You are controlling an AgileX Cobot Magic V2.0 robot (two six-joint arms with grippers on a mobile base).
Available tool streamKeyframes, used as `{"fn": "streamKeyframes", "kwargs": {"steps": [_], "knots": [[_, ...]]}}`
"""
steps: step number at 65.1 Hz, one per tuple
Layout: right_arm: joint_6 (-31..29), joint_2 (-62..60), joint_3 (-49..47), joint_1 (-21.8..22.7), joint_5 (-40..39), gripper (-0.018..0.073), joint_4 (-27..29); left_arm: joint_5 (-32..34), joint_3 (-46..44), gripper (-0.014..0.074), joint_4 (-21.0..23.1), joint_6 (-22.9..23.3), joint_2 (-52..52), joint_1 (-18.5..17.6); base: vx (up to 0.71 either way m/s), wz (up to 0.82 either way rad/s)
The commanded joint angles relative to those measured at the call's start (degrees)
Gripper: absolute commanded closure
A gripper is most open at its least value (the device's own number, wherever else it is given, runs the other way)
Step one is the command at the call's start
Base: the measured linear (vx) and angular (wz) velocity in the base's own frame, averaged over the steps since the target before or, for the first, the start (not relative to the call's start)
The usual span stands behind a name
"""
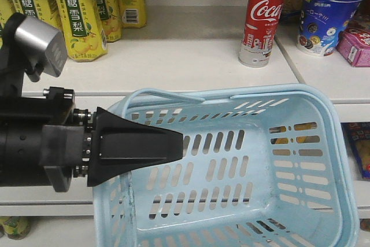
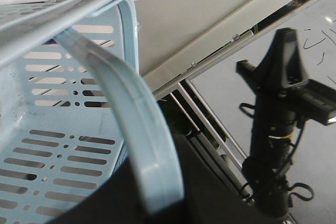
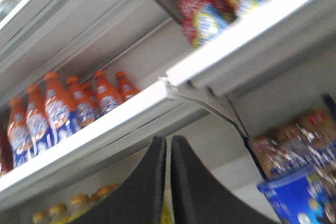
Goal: Place coke in basket with both arms
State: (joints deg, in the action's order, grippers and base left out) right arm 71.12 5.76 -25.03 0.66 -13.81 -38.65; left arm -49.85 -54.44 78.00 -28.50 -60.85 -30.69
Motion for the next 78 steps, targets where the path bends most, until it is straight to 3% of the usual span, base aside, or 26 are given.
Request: {"fn": "streamKeyframes", "kwargs": {"steps": [1, 6, 9, 16, 24, 32, 43, 78], "knots": [[17.3, 6.3, -8.3, 0.4, -8.0, 0.0454, -26.4, 1.4, -1.6, 0.0603, 4.7, -0.5, 1.4, 0.0, 0.0, 0.0], [29.7, 12.1, -13.0, 0.4, -16.8, 0.0363, -43.6, 1.4, -1.6, 0.0603, 4.7, -0.5, 1.4, 0.0, 0.0, 0.0], [34.1, 14.8, -15.8, 0.4, -20.7, 0.0304, -52.8, 1.4, -1.6, 0.0603, 4.7, -0.5, 1.4, 0.0, 0.0, 0.0], [42.8, 20.8, -20.3, 0.4, -26.4, 0.0141, -62.6, 1.4, -1.6, 0.0603, 4.7, -0.5, 1.4, 0.0, 0.0, 0.0], [43.0, 24.4, -23.1, 0.4, -25.7, 0.0002, -63.1, 1.4, -1.6, 0.0603, 4.7, -0.5, 1.4, 0.0, 0.0, 0.0], [42.6, 26.7, -23.3, 0.4, -22.0, -0.0064, -63.4, 1.4, -1.6, 0.0603, 4.7, -0.5, 1.4, 0.0, 0.0, 0.0], [40.7, 31.6, -25.4, 0.4, -16.7, -0.0065, -63.4, 1.4, -1.6, 0.0603, 4.7, -0.5, 1.4, 0.0, 0.0, 0.0], [32.1, 57.0, -41.1, 0.4, -15.8, -0.0049, -63.1, 1.4, -1.6, 0.0603, 4.7, -0.5, 1.4, 0.0, 0.0, 0.0]]}}
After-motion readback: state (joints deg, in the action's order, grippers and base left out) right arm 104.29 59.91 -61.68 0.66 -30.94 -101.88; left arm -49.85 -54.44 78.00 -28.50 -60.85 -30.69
